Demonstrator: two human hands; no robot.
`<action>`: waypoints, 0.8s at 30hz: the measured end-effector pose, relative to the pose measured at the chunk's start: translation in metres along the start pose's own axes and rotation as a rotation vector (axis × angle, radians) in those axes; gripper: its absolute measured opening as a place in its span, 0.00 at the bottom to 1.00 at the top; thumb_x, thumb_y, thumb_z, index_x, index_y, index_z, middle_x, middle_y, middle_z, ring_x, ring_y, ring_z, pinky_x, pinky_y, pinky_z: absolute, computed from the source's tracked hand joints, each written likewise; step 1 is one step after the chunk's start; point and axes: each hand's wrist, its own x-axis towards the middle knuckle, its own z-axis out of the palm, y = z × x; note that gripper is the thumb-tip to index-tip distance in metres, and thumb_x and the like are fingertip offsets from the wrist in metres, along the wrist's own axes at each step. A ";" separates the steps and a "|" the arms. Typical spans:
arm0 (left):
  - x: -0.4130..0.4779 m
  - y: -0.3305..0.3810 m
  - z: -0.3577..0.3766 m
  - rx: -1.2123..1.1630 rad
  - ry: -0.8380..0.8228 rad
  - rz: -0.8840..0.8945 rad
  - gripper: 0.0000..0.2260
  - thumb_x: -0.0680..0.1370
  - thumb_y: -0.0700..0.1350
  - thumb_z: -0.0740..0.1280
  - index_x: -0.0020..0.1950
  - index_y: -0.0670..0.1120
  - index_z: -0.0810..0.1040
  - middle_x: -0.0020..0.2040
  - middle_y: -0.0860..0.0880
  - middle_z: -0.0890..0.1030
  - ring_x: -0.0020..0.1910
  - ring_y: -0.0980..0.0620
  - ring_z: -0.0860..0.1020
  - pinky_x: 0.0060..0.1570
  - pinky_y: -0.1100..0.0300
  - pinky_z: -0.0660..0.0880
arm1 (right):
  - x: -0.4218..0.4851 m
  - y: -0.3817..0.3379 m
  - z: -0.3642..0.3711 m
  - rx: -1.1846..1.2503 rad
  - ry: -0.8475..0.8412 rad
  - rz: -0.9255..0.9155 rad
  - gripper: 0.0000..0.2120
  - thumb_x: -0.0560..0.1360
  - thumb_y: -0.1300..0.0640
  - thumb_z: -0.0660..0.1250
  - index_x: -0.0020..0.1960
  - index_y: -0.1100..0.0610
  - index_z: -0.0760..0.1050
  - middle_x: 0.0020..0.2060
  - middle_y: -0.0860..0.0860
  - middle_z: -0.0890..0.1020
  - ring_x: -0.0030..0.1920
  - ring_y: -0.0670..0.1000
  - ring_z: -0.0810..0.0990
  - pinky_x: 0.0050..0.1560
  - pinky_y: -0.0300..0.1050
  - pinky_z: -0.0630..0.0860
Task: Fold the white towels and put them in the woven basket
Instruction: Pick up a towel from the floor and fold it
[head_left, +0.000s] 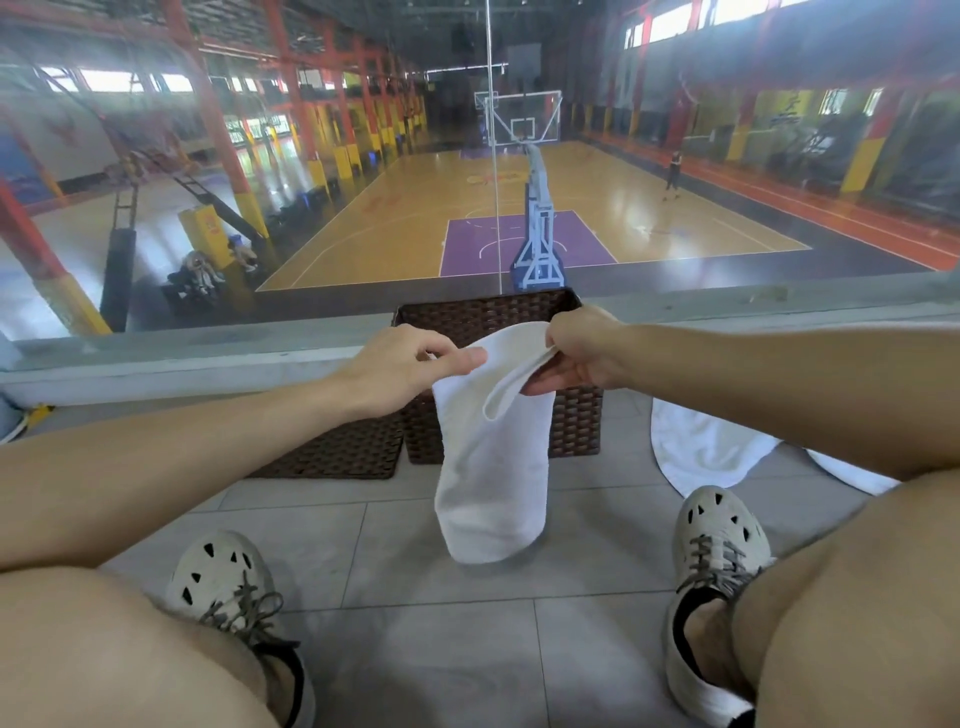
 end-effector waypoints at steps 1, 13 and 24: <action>-0.001 0.003 0.001 0.001 -0.003 0.005 0.31 0.67 0.83 0.66 0.50 0.59 0.88 0.52 0.53 0.87 0.51 0.52 0.83 0.57 0.48 0.80 | 0.001 -0.001 0.002 0.031 -0.005 0.000 0.14 0.83 0.69 0.52 0.55 0.68 0.76 0.42 0.65 0.87 0.40 0.66 0.89 0.40 0.58 0.88; 0.000 0.010 0.030 0.292 0.064 0.099 0.43 0.61 0.81 0.74 0.66 0.53 0.81 0.55 0.60 0.76 0.55 0.57 0.76 0.53 0.57 0.76 | 0.000 -0.006 0.010 0.141 -0.024 0.001 0.17 0.84 0.67 0.48 0.64 0.70 0.72 0.41 0.68 0.87 0.41 0.69 0.89 0.40 0.59 0.87; 0.010 0.007 0.022 0.211 0.126 -0.017 0.10 0.75 0.39 0.74 0.50 0.52 0.88 0.25 0.64 0.77 0.31 0.67 0.77 0.33 0.68 0.67 | 0.003 -0.005 -0.010 -0.654 -0.142 -0.051 0.18 0.77 0.54 0.64 0.62 0.65 0.72 0.43 0.63 0.88 0.38 0.63 0.89 0.40 0.51 0.85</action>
